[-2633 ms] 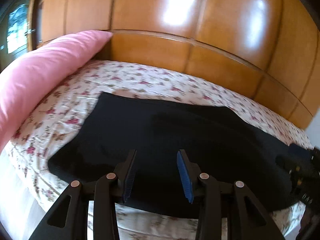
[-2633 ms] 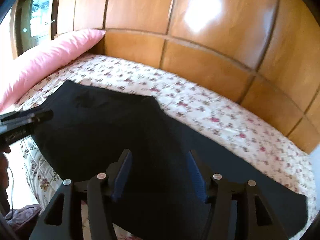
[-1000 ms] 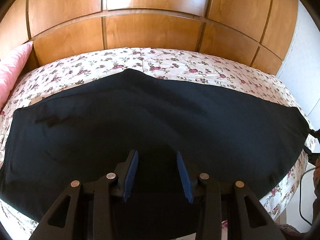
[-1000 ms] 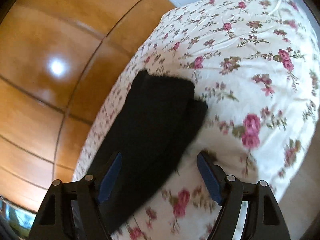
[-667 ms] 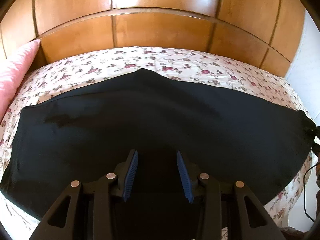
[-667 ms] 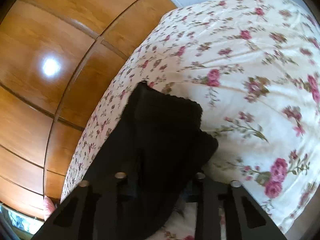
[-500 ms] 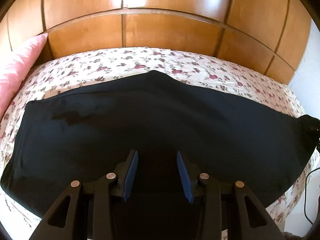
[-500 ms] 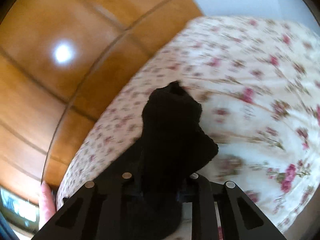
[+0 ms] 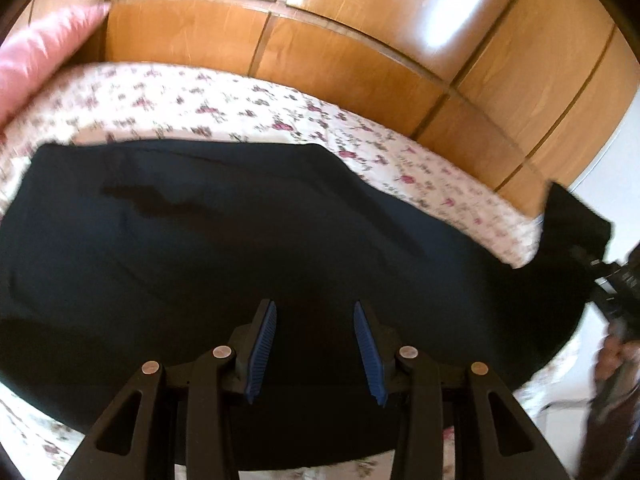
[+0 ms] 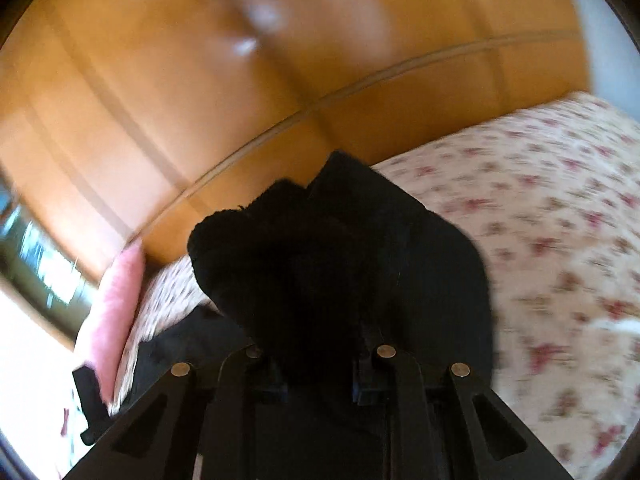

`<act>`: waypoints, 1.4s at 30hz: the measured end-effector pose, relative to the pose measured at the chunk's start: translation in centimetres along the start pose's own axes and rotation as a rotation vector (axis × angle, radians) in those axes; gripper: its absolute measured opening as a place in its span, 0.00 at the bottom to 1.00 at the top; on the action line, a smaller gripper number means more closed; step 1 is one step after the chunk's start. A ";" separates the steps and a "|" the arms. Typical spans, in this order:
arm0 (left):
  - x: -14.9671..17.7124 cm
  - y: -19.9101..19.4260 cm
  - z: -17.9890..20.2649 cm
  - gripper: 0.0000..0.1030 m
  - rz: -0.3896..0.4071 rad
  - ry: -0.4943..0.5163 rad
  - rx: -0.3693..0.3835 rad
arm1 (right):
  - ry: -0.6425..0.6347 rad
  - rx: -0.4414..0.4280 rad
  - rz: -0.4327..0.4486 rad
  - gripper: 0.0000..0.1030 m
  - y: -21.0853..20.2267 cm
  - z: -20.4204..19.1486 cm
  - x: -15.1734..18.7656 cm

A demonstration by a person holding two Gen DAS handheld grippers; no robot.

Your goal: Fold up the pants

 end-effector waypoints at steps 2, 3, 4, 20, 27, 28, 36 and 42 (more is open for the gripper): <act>-0.1 -0.3 -0.1 0.39 -0.001 -0.021 0.046 | -0.068 -0.049 -0.055 0.20 2.2 -3.8 1.4; 0.0 -0.4 -0.1 0.40 -0.003 -0.028 0.069 | -0.106 -0.063 -0.087 0.20 3.7 -5.8 2.2; -0.1 -0.5 -0.1 0.39 -0.006 -0.036 0.092 | -0.137 -0.068 -0.116 0.20 4.9 -7.2 2.9; -0.7 0.5 0.9 0.45 -0.114 -0.165 0.364 | -0.566 0.037 -0.235 0.29 11.1 -14.0 12.4; -1.4 2.3 1.4 0.60 -0.209 -0.294 0.500 | -0.559 -0.138 -0.253 0.74 7.5 -14.4 13.8; -1.4 2.4 1.4 0.60 -0.210 -0.294 0.491 | -0.551 -0.138 -0.256 0.76 6.5 -13.8 13.9; -1.4 4.1 4.4 0.60 -0.278 -0.206 0.465 | -0.344 -0.004 -0.208 0.76 -0.8 -5.8 12.5; -1.1 5.7 7.1 0.59 -0.308 -0.118 0.379 | -0.149 0.201 -0.158 0.69 -4.1 1.5 13.1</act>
Point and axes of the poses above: each gripper's, at about its wrist camera, not at the fingertips, and y roughly the way its jaws point, z to its right, x to its underside, the point moved 4 cm from there along y, roughly the way its jaws point
